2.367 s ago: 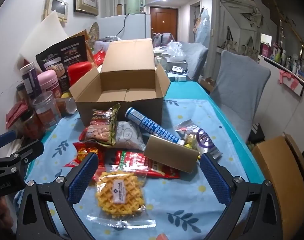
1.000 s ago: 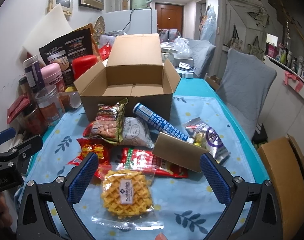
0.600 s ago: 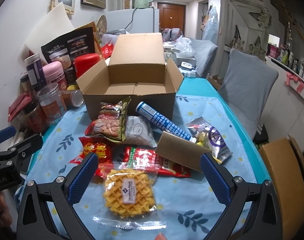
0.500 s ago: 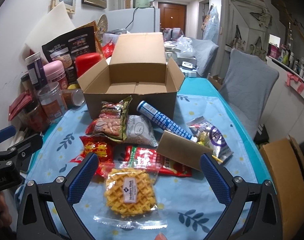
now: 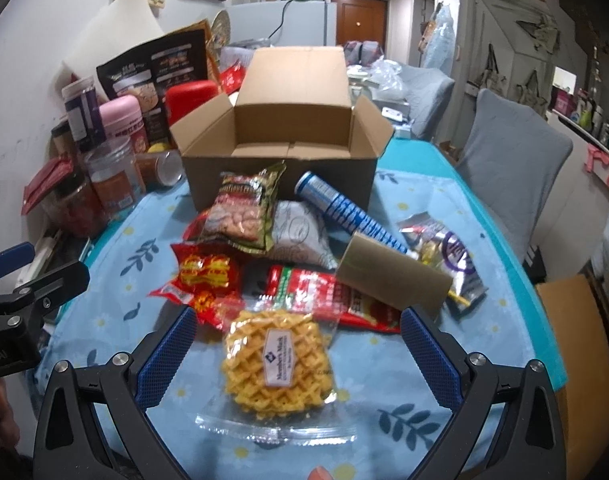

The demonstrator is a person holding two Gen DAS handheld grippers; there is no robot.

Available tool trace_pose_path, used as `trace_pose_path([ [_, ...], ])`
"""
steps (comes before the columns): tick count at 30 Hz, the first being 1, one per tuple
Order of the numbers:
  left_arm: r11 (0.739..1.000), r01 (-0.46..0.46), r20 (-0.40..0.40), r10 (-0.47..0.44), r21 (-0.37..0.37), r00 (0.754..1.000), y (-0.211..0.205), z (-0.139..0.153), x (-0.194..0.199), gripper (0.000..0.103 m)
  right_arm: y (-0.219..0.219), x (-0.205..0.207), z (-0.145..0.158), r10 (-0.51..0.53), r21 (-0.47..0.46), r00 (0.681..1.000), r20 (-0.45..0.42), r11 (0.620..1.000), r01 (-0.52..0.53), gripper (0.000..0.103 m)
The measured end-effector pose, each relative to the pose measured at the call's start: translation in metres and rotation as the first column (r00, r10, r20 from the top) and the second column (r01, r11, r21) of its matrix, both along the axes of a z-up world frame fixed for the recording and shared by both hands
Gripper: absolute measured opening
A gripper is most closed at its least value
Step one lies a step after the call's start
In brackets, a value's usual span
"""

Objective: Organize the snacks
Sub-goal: 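Move both tools toward the snacks in front of the box, then grasp the waffle packet with the right tool while the left tool grasps the red pastry bag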

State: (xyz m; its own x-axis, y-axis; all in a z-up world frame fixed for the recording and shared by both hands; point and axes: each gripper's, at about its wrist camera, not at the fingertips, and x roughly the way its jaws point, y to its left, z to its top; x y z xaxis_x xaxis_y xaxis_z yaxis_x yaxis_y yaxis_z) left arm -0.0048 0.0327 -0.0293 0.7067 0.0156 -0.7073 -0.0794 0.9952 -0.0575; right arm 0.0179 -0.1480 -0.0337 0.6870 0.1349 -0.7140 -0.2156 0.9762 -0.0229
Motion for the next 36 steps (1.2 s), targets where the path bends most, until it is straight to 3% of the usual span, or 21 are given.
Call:
trace_pose_path([
  [13,0.999,-0.017,-0.163,0.010,-0.044,0.987,0.010,-0.040,0.009,0.103,0.006,0.009,-0.041,0.016,-0.014,0.993,-0.120,1.000,-0.018,0.103],
  [20,0.998,-0.011,-0.199,-0.003,-0.068,0.980,0.012,-0.044,0.019,0.103,0.009,0.021,-0.062,0.032,-0.020,0.983,-0.183,0.999,-0.037,0.103],
  [21,0.997,-0.007,-0.202,-0.008,-0.073,0.979,0.012,-0.043,0.021,0.103,0.009,0.022,-0.064,0.038,-0.022,0.981,-0.189,0.999,-0.043,0.101],
  [23,0.996,0.009,-0.211,-0.027,-0.084,0.977,0.010,-0.042,0.027,0.103,0.010,0.023,-0.067,0.046,-0.026,0.977,-0.206,0.998,-0.052,0.082],
  [26,0.994,0.046,-0.225,-0.067,-0.099,0.972,0.003,-0.040,0.037,0.103,0.008,0.022,-0.068,0.061,-0.039,0.976,-0.208,0.997,-0.070,0.076],
  [30,0.986,0.115,-0.262,-0.144,-0.123,0.954,-0.011,-0.038,0.055,0.103,0.006,0.023,-0.066,0.087,-0.032,0.968,-0.235,0.995,-0.098,0.075],
  [36,0.981,0.160,-0.309,-0.186,-0.108,0.933,-0.023,-0.038,0.084,0.103,0.006,0.026,-0.066,0.096,-0.025,0.960,-0.264,0.994,-0.107,0.075],
])
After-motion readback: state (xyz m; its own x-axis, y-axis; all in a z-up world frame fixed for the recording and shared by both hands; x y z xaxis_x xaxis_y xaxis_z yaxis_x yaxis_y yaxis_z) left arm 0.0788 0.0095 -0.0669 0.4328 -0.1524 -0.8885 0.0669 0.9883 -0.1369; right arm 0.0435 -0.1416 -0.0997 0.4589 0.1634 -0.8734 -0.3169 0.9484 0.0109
